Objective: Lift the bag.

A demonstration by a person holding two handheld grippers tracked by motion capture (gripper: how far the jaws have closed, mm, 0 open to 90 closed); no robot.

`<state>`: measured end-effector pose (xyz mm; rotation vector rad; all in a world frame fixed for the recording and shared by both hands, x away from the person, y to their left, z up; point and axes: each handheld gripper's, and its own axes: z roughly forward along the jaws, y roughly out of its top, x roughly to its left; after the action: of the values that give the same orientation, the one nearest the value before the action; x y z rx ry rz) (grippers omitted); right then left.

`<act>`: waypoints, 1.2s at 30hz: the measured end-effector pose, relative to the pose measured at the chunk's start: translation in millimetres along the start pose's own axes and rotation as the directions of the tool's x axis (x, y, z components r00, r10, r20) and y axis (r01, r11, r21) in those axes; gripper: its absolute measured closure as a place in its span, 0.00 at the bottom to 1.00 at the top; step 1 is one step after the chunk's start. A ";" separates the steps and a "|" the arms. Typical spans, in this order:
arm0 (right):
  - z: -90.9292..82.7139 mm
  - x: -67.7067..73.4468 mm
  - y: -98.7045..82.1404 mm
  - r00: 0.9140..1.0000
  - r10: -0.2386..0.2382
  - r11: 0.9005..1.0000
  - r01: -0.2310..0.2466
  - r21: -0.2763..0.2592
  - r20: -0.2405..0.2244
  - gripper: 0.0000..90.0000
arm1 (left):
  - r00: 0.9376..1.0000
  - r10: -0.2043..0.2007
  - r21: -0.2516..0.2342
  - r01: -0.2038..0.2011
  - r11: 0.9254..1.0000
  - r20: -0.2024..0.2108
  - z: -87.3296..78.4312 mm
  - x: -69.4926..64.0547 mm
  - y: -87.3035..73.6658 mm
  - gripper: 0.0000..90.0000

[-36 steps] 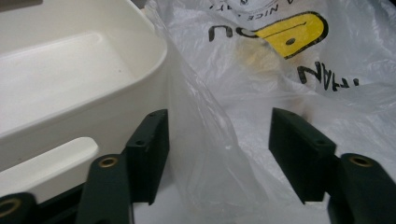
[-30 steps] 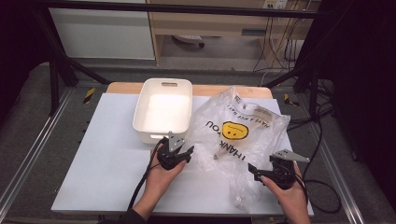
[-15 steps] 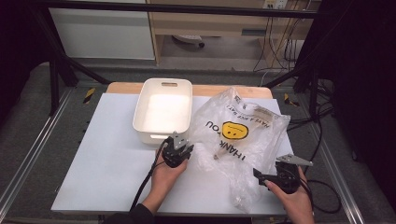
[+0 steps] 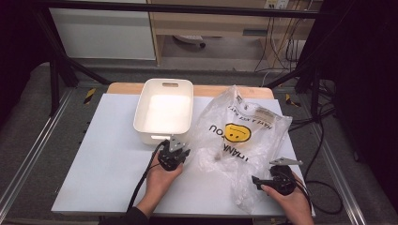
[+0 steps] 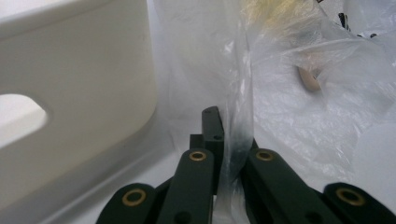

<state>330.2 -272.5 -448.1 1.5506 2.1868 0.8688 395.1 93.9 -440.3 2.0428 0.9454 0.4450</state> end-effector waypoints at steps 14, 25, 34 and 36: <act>1.6 -0.8 5.8 0.994 -0.108 0.994 0.107 -0.013 -0.011 1.00 | 0.998 -0.006 0.048 0.003 0.999 0.068 -7.1 -5.5 -7.6 1.00; 6.7 -24.9 17.5 0.995 -0.097 0.994 0.097 -0.049 0.010 1.00 | 0.990 0.004 0.078 -0.015 0.997 0.140 -17.9 -20.7 -17.1 1.00; 8.5 -59.0 22.3 0.996 -0.045 0.996 0.051 -0.077 0.071 1.00 | 0.976 0.001 0.090 -0.021 0.996 0.219 -25.8 -47.1 -24.7 1.00; 7.9 -65.2 23.1 0.996 -0.038 0.996 0.044 -0.080 0.079 1.00 | 0.971 0.005 0.096 -0.028 0.995 0.240 -27.5 -54.7 -25.7 1.00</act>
<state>375.1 -325.7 -444.8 1.4710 2.0947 0.8596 330.9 77.1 -443.3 2.1379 0.8176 0.1567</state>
